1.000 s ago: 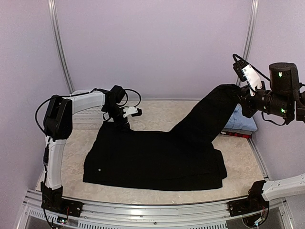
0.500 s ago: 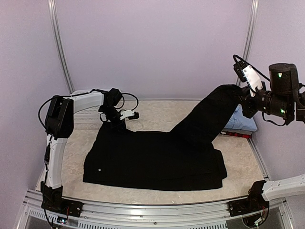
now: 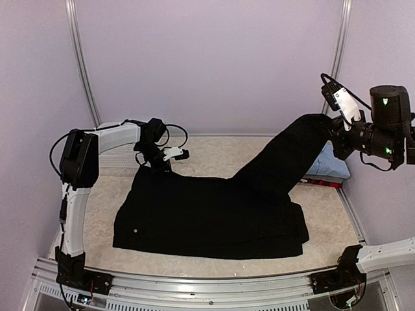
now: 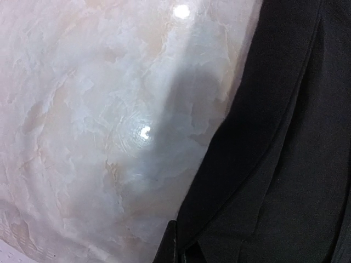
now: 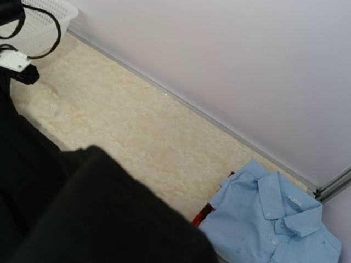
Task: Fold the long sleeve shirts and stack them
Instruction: Pick up the shirt from the center of the board, then fold the 1/3-folded shirt at the center of the board.
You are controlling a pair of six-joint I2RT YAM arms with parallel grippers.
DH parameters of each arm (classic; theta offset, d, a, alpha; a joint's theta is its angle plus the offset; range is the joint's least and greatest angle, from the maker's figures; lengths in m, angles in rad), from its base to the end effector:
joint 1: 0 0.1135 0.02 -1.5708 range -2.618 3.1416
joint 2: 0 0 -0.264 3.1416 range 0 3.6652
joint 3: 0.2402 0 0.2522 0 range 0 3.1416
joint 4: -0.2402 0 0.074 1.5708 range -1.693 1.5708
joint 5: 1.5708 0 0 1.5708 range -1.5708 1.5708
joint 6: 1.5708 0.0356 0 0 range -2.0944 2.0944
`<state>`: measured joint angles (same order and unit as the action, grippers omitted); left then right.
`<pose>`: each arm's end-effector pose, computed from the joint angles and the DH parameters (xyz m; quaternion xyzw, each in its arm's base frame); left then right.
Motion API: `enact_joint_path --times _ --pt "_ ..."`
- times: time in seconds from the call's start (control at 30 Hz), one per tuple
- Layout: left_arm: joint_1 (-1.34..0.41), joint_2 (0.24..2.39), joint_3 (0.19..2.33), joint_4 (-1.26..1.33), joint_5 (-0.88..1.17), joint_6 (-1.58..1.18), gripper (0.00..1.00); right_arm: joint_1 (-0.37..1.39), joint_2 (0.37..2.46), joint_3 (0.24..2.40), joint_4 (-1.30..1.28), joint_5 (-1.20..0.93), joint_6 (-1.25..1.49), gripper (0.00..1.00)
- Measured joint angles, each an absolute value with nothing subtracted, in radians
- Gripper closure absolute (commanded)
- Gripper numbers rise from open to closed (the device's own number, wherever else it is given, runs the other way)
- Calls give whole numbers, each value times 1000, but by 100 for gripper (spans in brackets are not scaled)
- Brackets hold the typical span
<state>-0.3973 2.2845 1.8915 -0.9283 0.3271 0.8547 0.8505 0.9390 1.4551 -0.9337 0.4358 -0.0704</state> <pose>0.4277 -0.1919 0.1703 0.5900 0.7815 -0.1295 0.1562 0.1067 0.0988 0.4565 -0.2581 0.7856 0.0348 0.5612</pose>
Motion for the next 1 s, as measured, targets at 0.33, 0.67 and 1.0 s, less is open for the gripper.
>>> enact_joint_path --times 0.33,0.67,1.0 --pt "-501 1971 1607 -757 168 710 100 850 1004 1605 -1093 414 -8 100" --pt "-665 1800 1320 -647 -40 591 98 848 1000 1649 -1241 302 90 100" --pt "-731 1756 1206 -656 -128 544 93 848 950 1679 -1300 234 149 100"
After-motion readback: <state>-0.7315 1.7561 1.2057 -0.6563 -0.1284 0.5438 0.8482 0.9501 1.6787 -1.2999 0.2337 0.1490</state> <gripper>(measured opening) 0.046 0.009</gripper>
